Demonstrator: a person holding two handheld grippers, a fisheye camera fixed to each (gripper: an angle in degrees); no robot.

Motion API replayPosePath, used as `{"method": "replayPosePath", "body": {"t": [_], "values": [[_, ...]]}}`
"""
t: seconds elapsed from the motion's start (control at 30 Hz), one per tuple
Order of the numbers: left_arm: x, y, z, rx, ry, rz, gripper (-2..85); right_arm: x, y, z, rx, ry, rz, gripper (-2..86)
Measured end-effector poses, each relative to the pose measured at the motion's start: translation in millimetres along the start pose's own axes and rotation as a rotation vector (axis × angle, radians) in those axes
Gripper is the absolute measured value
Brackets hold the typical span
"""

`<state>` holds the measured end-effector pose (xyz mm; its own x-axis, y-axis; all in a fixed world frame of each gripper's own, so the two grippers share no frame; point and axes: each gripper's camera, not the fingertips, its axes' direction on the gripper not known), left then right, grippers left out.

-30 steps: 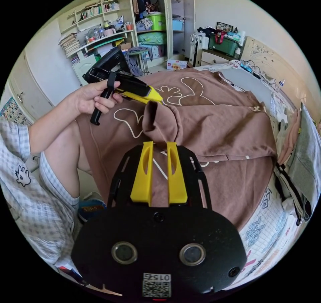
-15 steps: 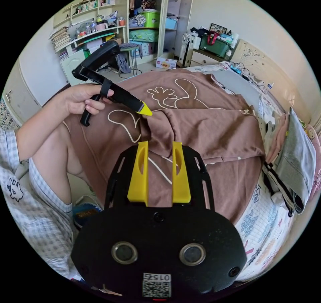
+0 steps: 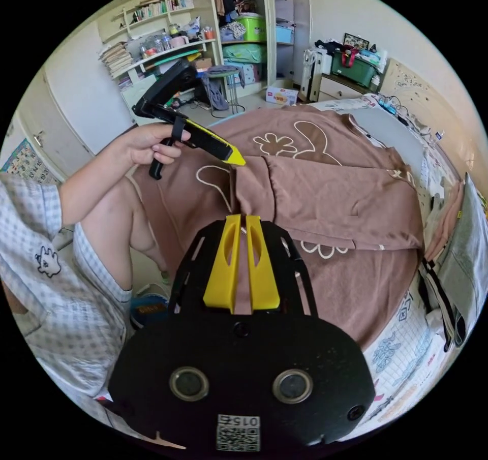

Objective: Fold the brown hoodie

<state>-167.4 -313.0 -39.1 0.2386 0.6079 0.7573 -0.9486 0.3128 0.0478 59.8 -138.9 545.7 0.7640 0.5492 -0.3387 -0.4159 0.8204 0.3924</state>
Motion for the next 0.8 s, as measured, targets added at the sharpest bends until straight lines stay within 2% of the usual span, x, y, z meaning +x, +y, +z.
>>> {"method": "replayPosePath", "body": {"t": [0.27, 0.6, 0.73, 0.8], "values": [[17.1, 22.7, 7.2, -0.115, -0.084, 0.063, 0.0, 2.2, -11.0, 24.1, -0.138, -0.048, -0.042, 0.2], [36.8, 38.8, 23.7, -0.252, -0.195, 0.140, 2.6, 18.8, -9.7, 9.0, -0.165, -0.123, -0.048, 2.3], [37.2, 46.7, 9.2, -0.209, -0.234, 0.129, 5.1, 21.1, -7.1, -9.8, -0.153, -0.118, -0.072, 3.4], [38.1, 49.9, -5.1, -0.120, -0.187, 0.115, 5.6, 31.4, -4.5, -30.2, -0.059, -0.122, -0.023, 3.6]]}}
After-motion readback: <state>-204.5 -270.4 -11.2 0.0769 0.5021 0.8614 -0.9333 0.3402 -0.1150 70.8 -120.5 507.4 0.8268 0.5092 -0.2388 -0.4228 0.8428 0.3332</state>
